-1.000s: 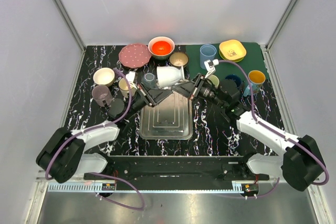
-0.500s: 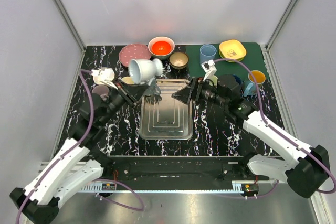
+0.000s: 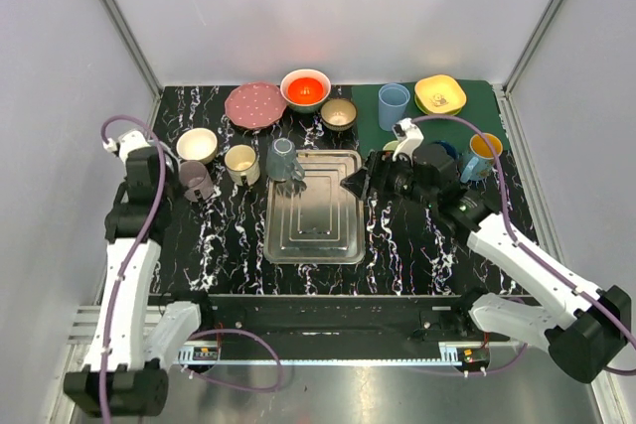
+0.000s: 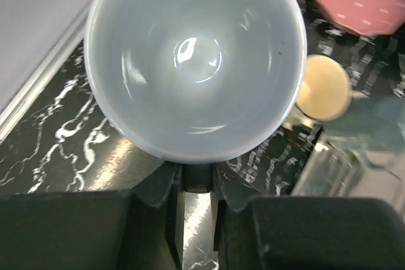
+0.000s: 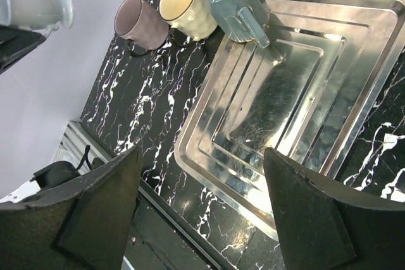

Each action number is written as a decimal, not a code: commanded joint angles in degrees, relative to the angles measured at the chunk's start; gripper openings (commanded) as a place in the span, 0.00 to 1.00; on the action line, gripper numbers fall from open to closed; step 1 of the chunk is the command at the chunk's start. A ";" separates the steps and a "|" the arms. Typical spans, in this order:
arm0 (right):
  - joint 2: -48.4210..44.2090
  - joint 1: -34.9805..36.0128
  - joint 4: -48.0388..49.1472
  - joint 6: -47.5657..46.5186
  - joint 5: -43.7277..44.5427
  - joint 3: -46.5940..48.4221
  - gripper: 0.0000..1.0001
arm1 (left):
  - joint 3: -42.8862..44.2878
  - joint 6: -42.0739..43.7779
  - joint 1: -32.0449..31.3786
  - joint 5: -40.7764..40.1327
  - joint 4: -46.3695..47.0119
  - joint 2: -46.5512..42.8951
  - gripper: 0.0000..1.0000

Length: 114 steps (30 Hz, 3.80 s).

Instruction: Turn the mug right side up

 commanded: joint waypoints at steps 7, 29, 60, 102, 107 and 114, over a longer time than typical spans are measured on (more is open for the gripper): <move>-6.69 1.48 0.13 1.65 -2.10 -3.38 0.82 | -0.35 -0.96 19.13 9.25 15.64 11.91 0.00; -4.33 1.65 -1.19 0.94 -0.17 -5.58 0.82 | 2.37 0.80 24.50 8.47 30.76 41.80 0.01; 44.35 3.59 2.06 -28.03 3.34 27.11 0.80 | -3.08 -6.85 -2.82 4.16 14.33 1.92 0.70; 68.36 4.38 -6.99 -44.15 -10.63 53.30 0.21 | -7.56 -2.54 -6.44 15.85 16.09 -1.79 0.66; 66.43 4.90 -5.50 -40.90 -8.44 50.50 0.00 | -8.61 -2.80 -6.44 15.77 16.44 -2.66 0.66; 54.49 7.36 -3.13 -34.92 1.39 40.14 0.00 | -9.23 -3.51 -6.44 15.85 17.31 -3.63 0.66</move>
